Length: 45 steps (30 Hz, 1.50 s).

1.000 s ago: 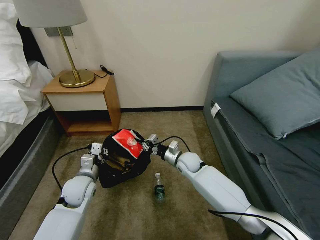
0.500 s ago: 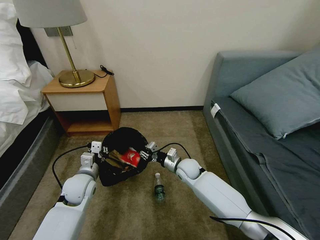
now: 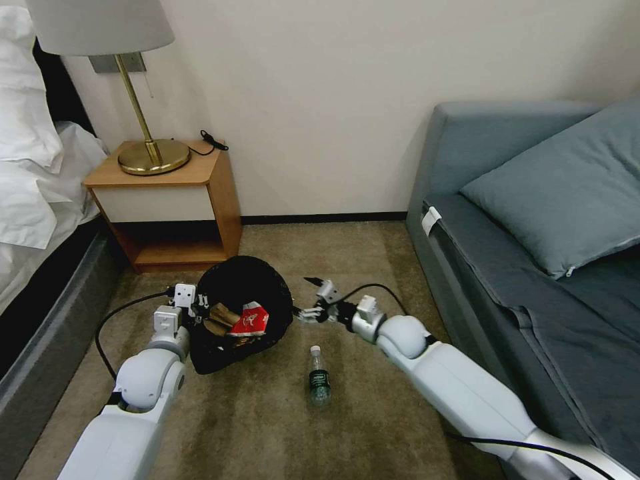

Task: Pick up the trash bin, then pick up the garbage on the floor and place it into the trash bin.

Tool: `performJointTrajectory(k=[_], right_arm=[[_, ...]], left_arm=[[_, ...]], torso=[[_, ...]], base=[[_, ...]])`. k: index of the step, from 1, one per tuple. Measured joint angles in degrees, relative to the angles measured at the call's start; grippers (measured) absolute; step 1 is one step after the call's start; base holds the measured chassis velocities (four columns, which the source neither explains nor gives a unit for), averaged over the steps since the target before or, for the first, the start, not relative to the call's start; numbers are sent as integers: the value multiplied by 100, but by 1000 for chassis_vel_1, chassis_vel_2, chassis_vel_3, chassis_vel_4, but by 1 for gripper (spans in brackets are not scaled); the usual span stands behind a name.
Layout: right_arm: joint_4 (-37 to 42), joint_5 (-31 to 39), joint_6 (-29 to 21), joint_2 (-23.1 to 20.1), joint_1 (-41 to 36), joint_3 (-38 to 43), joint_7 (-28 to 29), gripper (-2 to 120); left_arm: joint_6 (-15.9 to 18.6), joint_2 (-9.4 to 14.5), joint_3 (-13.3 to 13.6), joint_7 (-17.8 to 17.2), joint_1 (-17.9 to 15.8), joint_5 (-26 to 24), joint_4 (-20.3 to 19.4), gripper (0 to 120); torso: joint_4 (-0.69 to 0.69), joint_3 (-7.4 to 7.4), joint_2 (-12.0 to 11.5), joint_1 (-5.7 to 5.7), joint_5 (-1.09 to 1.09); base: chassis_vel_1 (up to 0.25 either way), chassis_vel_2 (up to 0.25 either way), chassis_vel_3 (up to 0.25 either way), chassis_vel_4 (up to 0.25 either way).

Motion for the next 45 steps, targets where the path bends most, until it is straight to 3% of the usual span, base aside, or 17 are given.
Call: performJointTrajectory(k=[11, 19, 24, 30, 39, 45], right_arm=[[-435, -1150, 461, -178, -207, 430, -1049, 100], [-828, -1549, 484, 148, -247, 320, -913, 100], [-686, -903, -370, 98, -326, -158, 35, 100], [-328, -56, -1176, -74, -351, -533, 605, 100], [-36, 714, -1644, -222, -341, -843, 814, 100], [-249, 744, -1682, 34, -396, -910, 849, 100]], left_arm=[[-6, -89, -8, -12, 60, 64, 15, 3], [-44, -150, -55, -12, 183, 141, 47, 3], [-53, -83, -144, -10, 219, 116, 37, 3], [-53, 15, -221, -10, 242, 59, -2, 3], [-11, 149, -269, -10, 249, -20, -40, 3], [-6, 158, -274, -10, 267, -25, -40, 3]], torso=[[-1, 0, 0, 0, 0], [1, 0, 0, 0, -1], [0, 0, 0, 0, -1], [0, 0, 0, 0, -1], [0, 0, 0, 0, -1], [1, 0, 0, 0, -1]], base=[[0, 0, 0, 0], [0, 0, 0, 0], [0, 0, 0, 0], [0, 0, 0, 0], [0, 0, 0, 0], [0, 0, 0, 0]])
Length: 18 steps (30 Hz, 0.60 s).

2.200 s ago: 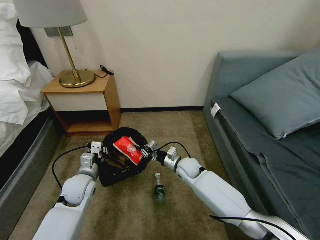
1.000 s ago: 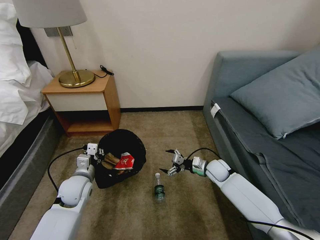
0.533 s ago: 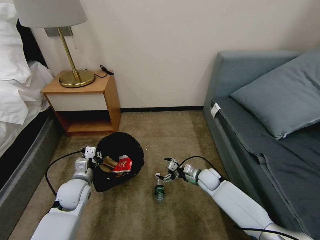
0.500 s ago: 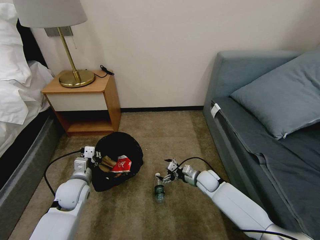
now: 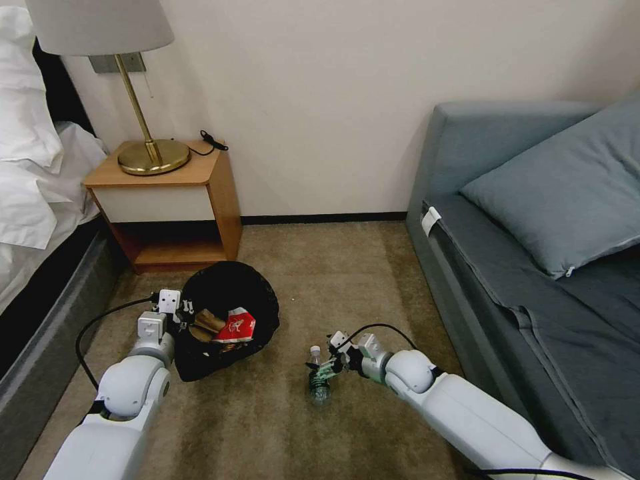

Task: Pick up the trash bin, then pick up the garbage on the floor and place it into the trash bin.

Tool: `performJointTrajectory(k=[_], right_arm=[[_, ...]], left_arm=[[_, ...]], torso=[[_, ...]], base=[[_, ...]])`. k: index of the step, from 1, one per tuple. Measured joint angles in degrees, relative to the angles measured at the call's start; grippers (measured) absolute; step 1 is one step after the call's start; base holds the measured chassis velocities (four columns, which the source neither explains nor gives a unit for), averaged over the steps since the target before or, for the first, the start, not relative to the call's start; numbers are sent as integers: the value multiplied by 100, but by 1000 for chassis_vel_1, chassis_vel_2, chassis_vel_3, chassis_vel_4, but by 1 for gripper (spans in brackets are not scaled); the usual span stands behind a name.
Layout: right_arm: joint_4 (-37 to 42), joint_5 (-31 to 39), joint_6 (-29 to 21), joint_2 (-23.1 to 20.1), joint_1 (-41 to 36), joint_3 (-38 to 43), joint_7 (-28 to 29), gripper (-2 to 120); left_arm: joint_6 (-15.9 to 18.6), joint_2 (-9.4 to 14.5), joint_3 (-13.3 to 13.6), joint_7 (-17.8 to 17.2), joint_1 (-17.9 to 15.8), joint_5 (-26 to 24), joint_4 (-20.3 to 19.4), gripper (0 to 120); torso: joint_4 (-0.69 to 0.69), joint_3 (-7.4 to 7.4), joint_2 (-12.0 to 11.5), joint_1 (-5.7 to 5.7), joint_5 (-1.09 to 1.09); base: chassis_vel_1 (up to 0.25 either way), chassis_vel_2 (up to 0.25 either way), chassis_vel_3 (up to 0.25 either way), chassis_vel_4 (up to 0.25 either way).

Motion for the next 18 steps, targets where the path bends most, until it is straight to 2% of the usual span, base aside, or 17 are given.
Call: performJointTrajectory(k=[8, 18], right_arm=[[-541, -91, -44, 455, 67, -26, 38, 100], [-1050, -300, -20, 706, 145, -24, 40, 100]], left_arm=[[0, 8, 0, 5, 8, 0, 0, 3], [-10, -3, -14, 21, 9, -2, 50, 3]], torso=[[0, 0, 0, 0, -1], [0, 0, 0, 0, -1]], base=[[0, 0, 0, 0], [0, 0, 0, 0]])
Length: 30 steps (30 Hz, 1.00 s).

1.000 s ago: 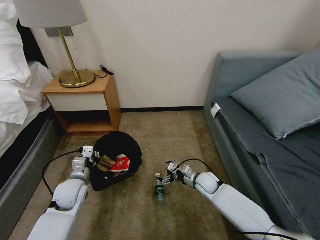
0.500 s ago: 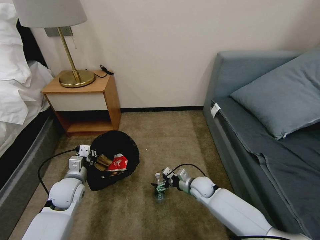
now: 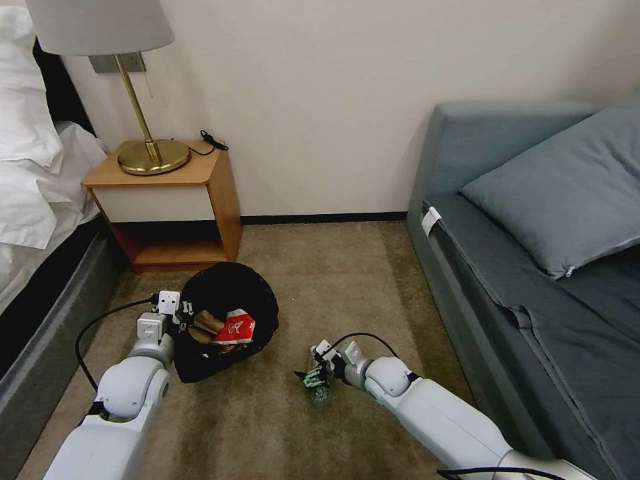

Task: Pick up the trash bin, then pick up the garbage on the floor and place it into the trash bin.

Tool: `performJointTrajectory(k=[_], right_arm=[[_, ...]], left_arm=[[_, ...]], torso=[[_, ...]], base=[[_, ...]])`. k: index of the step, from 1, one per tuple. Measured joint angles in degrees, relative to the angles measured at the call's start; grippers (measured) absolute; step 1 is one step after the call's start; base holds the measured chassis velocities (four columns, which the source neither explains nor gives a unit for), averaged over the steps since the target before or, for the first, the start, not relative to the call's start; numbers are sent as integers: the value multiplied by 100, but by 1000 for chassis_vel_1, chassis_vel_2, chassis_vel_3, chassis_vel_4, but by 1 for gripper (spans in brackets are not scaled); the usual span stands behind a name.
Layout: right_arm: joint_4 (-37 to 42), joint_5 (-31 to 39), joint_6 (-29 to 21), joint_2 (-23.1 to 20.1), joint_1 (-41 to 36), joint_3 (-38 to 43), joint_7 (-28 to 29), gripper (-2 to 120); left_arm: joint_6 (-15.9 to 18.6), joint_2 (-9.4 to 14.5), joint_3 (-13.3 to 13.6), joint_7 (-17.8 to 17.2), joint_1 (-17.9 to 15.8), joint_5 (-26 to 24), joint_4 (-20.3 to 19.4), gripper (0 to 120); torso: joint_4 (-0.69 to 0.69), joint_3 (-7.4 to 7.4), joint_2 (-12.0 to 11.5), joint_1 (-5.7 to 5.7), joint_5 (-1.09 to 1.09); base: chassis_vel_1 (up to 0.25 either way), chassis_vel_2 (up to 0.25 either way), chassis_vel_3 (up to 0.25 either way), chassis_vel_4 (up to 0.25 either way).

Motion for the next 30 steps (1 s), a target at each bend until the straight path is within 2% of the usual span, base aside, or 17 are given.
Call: performJointTrajectory(k=[11, 30], right_arm=[[-516, -557, 195, 185, -66, 108, 17, 100], [-858, -776, 399, 316, -214, 252, -98, 98]], left_arm=[[-22, -5, 23, 14, -49, 4, 70, 3], [-45, -8, 35, 29, -69, -5, 83, 3]], torso=[[0, 0, 0, 0, 1], [-1, 0, 0, 0, 1]], base=[[0, 0, 0, 0], [0, 0, 0, 0]])
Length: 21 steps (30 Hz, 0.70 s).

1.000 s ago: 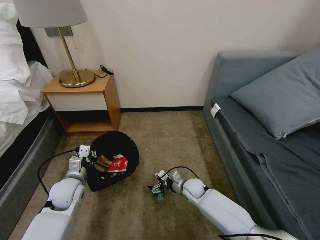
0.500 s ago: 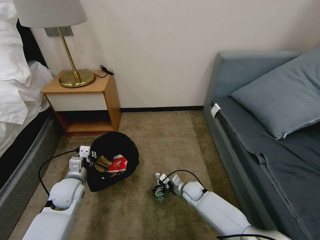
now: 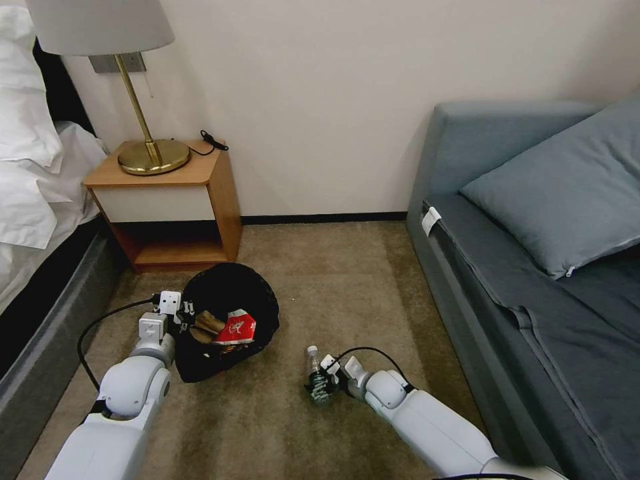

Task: Pick up the trash bin, then pick up the garbage on the floor and place it into the trash bin.

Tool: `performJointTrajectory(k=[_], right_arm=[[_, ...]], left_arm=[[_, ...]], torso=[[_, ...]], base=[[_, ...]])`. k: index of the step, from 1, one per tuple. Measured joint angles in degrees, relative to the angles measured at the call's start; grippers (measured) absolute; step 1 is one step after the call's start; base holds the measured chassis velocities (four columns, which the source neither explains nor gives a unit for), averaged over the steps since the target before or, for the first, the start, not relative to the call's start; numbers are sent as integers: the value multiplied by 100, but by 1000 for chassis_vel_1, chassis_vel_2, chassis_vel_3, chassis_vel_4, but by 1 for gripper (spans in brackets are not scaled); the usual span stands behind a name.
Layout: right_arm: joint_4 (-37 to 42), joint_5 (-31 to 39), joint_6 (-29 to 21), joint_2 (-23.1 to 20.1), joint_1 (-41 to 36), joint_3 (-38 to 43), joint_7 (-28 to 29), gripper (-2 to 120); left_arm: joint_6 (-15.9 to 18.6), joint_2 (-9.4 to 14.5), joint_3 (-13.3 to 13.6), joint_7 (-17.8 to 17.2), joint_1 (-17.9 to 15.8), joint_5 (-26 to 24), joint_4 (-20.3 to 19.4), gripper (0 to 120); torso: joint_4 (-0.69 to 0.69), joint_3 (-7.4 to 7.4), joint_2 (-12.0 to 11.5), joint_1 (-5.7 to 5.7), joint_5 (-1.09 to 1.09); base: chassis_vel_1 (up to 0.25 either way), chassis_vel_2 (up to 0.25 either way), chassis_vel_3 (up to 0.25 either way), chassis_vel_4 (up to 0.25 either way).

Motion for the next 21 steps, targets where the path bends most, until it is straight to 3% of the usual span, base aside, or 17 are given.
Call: performJointTrajectory(k=[5, 10, 14, 19, 21], right_arm=[[-14, -12, 26, -4, -15, 17, -13, 88], [-22, -13, 76, -53, -14, 30, -25, 63], [-22, -14, 97, -69, -16, 42, -34, 54], [-14, -36, 160, -86, -65, 99, -41, 32], [-1, -42, 167, -92, -75, 111, -42, 30]], left_arm=[[-3, -1, 0, 0, -3, 0, 0, 3], [-10, -3, -4, 0, 9, -4, -1, 3], [-12, -2, -13, 1, 18, -5, -6, 3], [-23, -2, -19, 2, 34, -8, -23, 3], [-23, -3, -19, 2, 36, -8, -30, 3]], torso=[[0, 0, 0, 0, 0], [0, 0, 0, 0, 0], [0, 0, 0, 0, 0], [0, 0, 0, 0, 0], [0, 0, 0, 0, 0]], base=[[0, 0, 0, 0], [0, 0, 0, 0], [0, 0, 0, 0], [0, 0, 0, 0], [0, 0, 0, 0]])
